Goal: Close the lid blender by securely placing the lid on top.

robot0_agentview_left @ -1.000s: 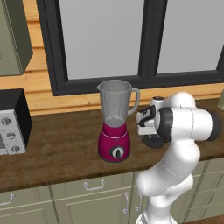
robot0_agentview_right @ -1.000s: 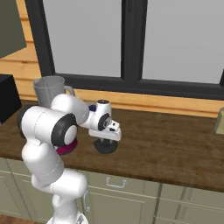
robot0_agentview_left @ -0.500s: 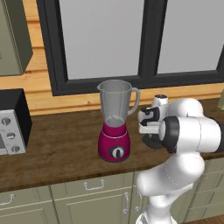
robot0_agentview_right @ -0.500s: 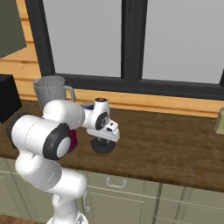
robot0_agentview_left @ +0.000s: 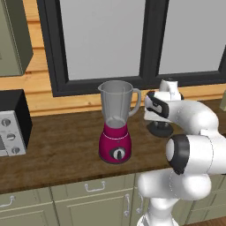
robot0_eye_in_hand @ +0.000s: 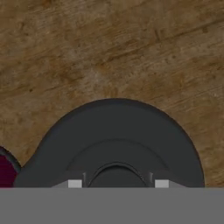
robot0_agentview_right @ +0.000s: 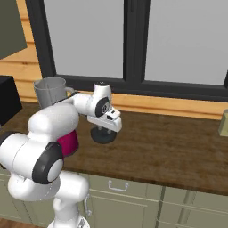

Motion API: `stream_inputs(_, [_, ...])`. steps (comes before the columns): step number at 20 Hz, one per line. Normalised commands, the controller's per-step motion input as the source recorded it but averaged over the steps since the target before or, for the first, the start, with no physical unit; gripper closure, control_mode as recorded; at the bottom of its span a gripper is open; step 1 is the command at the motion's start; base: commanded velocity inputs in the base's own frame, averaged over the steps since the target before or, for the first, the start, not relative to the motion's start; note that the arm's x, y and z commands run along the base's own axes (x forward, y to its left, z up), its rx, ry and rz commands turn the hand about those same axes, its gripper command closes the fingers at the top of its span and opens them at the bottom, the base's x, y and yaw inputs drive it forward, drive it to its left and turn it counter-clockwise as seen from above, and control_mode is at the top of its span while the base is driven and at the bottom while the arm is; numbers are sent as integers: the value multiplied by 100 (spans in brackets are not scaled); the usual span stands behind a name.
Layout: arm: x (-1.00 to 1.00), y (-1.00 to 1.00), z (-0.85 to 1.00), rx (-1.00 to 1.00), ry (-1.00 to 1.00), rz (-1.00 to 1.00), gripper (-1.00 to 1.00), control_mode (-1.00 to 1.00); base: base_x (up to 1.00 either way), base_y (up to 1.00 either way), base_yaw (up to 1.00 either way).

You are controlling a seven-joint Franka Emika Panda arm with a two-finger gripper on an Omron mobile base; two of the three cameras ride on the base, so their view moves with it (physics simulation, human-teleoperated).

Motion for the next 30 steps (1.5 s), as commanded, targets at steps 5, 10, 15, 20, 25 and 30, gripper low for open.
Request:
stream_inputs(5, [-4, -13, 88, 0, 0, -7, 100, -100, 0, 0, 0])
stream_inputs(10, [-6, -6, 87, 0, 0, -5, 100, -100, 0, 0, 0])
stream_inputs(15, [-19, 0, 81, 0, -6, 0, 100, -100, 0, 0, 0])
stream_inputs(20, [-29, 0, 59, 0, -11, 0, 100, -100, 0, 0, 0])
stream_inputs(25, [-26, 7, 25, 0, -18, 0, 100, -100, 0, 0, 0])
stream_inputs(30, [-8, 28, 20, 0, -23, 1, 100, -100, 0, 0, 0])
